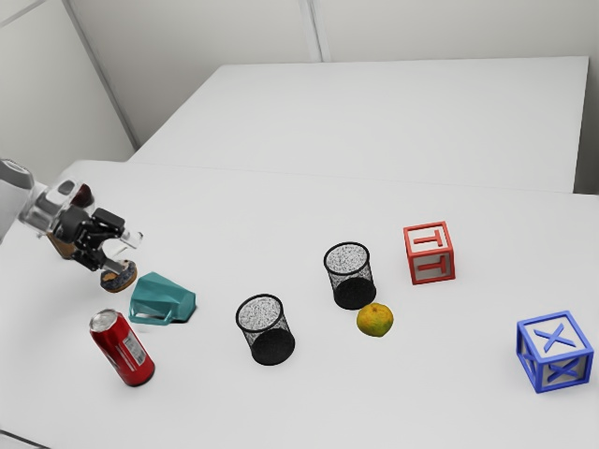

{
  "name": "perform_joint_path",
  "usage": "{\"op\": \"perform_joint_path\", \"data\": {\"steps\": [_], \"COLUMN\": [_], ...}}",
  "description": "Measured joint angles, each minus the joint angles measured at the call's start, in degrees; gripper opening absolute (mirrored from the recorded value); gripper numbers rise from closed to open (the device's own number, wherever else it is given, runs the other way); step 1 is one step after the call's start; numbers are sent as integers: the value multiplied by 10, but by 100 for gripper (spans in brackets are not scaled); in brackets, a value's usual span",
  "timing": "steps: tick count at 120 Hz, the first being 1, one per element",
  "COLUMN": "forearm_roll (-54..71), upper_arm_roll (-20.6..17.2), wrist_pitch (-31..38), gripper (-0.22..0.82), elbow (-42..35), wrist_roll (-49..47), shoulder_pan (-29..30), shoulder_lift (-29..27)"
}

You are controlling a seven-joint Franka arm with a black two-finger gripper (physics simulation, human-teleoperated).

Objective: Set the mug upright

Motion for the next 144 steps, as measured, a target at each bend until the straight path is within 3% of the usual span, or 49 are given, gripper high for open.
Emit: {"op": "perform_joint_path", "data": {"steps": [63,88,144], "forearm_roll": [-112,-124,-148], "upper_arm_roll": [1,34,30], "wrist_pitch": [-23,-61,-85], "gripper": [59,59,58], "elbow": [-84,-96,-111], "wrist_roll": [204,249,306], "shoulder_pan": [-1,-1,-23], "shoulder_lift": [19,11,14]}}
